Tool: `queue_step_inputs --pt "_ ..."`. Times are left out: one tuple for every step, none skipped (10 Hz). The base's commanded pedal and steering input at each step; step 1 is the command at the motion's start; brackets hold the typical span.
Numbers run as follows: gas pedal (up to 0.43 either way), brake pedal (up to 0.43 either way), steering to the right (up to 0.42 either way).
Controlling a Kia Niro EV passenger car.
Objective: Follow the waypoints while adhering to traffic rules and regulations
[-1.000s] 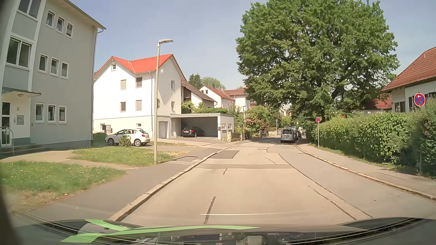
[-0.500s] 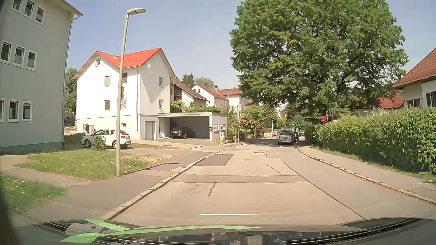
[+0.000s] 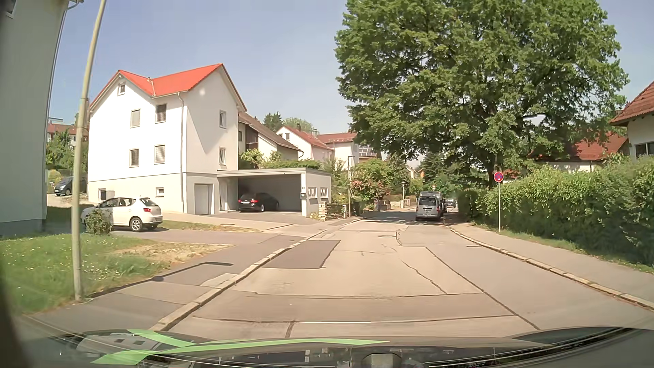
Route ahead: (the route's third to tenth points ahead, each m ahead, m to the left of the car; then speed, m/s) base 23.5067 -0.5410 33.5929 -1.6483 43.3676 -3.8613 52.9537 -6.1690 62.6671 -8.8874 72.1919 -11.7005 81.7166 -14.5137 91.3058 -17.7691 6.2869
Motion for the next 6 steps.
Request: queue_step_inputs --pt "0.0 0.0 0.026" --pt "0.008 0.0 0.027" --pt "0.008 0.0 0.027" --pt "0.02 0.0 0.027" --pt "0.02 0.0 0.027" --pt "0.02 0.0 0.028"
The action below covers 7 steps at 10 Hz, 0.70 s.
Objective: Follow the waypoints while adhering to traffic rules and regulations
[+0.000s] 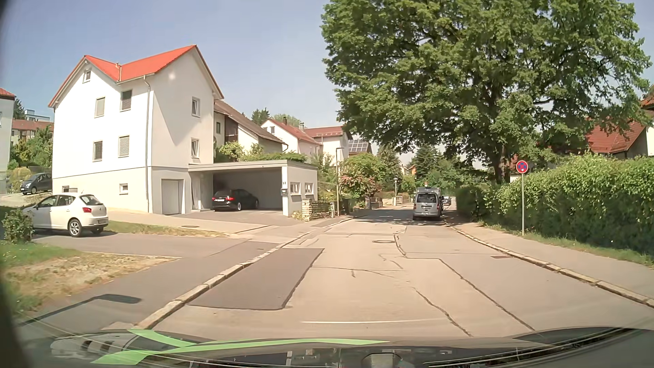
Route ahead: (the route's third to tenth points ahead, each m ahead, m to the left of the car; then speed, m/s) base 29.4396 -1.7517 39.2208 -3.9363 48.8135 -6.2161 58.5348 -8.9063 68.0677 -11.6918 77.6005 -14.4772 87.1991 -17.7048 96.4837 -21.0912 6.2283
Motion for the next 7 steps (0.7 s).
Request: queue_step_inputs --pt "0.028 0.0 0.028" --pt "0.039 0.0 0.028" --pt "0.039 0.0 0.027" --pt "0.039 0.0 0.025" --pt "0.039 0.0 0.021" --pt "0.039 0.0 0.016" --pt "0.039 0.0 0.015"
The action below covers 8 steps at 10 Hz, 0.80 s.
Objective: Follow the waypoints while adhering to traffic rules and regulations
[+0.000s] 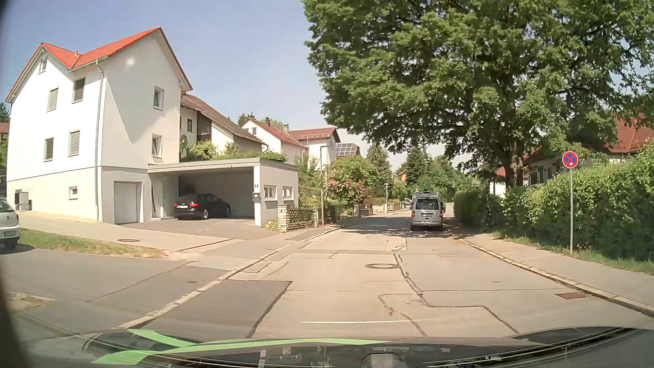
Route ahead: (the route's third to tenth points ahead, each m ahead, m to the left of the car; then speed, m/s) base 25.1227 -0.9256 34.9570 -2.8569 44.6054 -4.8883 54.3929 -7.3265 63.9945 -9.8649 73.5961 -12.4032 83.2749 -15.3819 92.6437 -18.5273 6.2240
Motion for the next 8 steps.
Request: queue_step_inputs --pt "0.039 0.0 0.015" --pt "0.039 0.0 0.015" --pt "0.039 0.0 0.015" --pt "0.039 0.0 0.014" --pt "0.039 0.0 0.014" --pt "0.039 0.0 0.014" --pt "0.039 0.0 0.012" --pt "0.039 0.0 0.011"
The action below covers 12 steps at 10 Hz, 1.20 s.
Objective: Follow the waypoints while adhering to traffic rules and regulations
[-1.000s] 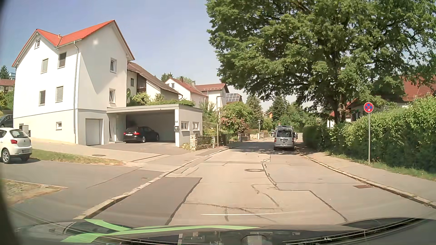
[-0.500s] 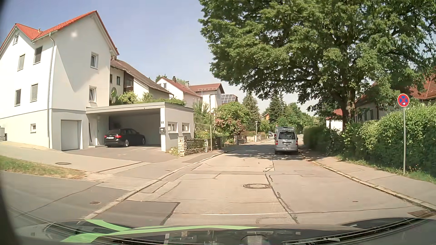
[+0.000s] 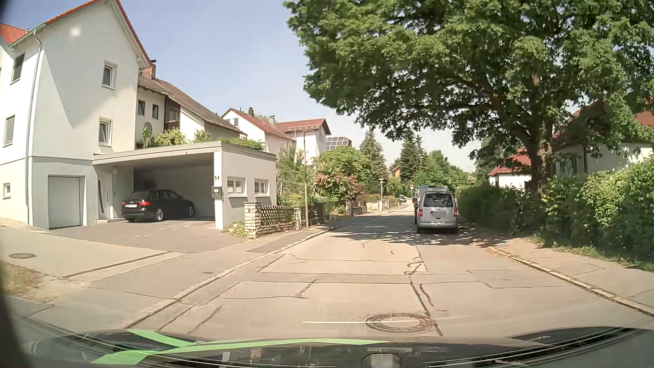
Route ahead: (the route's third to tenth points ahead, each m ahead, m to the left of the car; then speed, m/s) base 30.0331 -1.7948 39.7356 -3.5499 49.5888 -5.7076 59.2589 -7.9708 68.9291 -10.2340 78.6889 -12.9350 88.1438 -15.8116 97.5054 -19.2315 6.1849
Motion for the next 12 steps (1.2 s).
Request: queue_step_inputs --pt "0.039 0.0 0.011" --pt "0.039 0.0 0.011" --pt "0.039 0.0 0.011" --pt "0.039 0.0 0.011" --pt "0.039 0.0 0.011" --pt "0.039 0.0 0.011" --pt "0.039 0.0 0.011" --pt "0.039 0.0 0.011" --pt "0.039 0.0 0.014" --pt "0.039 0.0 0.015" --pt "0.039 0.0 0.015" --pt "0.039 0.0 0.016"
